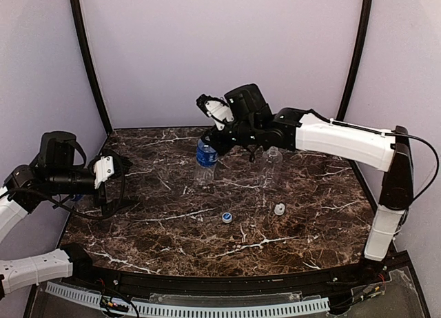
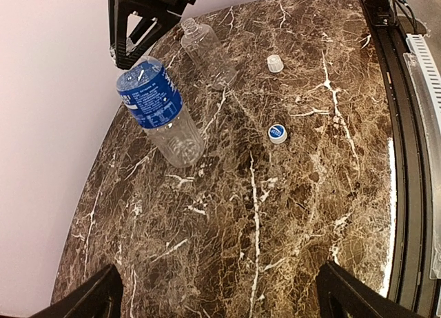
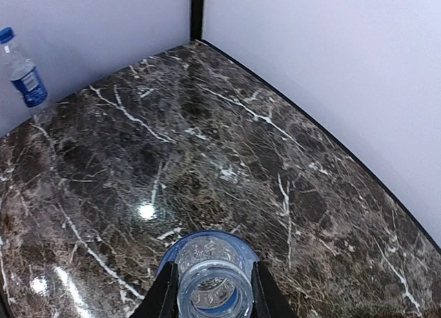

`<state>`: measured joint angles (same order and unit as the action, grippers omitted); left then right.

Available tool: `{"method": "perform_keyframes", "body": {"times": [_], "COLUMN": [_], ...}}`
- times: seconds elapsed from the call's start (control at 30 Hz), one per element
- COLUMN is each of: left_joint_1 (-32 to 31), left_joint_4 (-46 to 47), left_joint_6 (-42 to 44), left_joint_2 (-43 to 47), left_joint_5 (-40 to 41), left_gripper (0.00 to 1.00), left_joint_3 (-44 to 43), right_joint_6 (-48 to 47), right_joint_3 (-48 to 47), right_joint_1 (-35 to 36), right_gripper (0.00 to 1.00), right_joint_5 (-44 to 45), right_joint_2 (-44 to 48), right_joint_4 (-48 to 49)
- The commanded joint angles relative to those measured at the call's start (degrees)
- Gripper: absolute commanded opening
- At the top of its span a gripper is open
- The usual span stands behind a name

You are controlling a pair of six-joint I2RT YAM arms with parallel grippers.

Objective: Unscrew the bottle caps

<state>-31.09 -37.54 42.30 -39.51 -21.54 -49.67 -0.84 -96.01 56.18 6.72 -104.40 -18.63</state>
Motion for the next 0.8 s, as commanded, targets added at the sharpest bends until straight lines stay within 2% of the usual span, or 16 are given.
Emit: {"method": "perform_keyframes", "body": {"times": [0.0, 0.37, 0.67, 0.77], "left_joint_1": [0.8, 1.5, 1.5, 1.5], "left_joint_4": [-1.8, -1.6, -1.0, -1.0], "left_joint_6": [-0.7, -0.6, -0.5, -0.6], "left_joint_2": [0.6, 0.9, 0.6, 0.4], "left_joint_5": [-1.4, -2.5, -2.2, -1.9], "left_gripper": [0.99, 0.99, 0.99, 0.99], "left_joint_3": [0.9, 1.6, 1.7, 1.5], "right_joint_6": [5.5, 8.6, 8.6, 8.6], "right_joint_3": [-3.8, -9.5, -9.6, -10.7], "right_joint_1": [-2.7, -5.3, -5.7, -5.7], "right_gripper": [0.0, 0.0, 0.01, 0.32], "right_joint_5": [5.6, 5.7, 6.1, 5.7], "right_joint_2": [-3.7, -9.2, -10.7, -11.1], "right_joint_4": [-7.3, -13.7, -15.5, -16.1]}}
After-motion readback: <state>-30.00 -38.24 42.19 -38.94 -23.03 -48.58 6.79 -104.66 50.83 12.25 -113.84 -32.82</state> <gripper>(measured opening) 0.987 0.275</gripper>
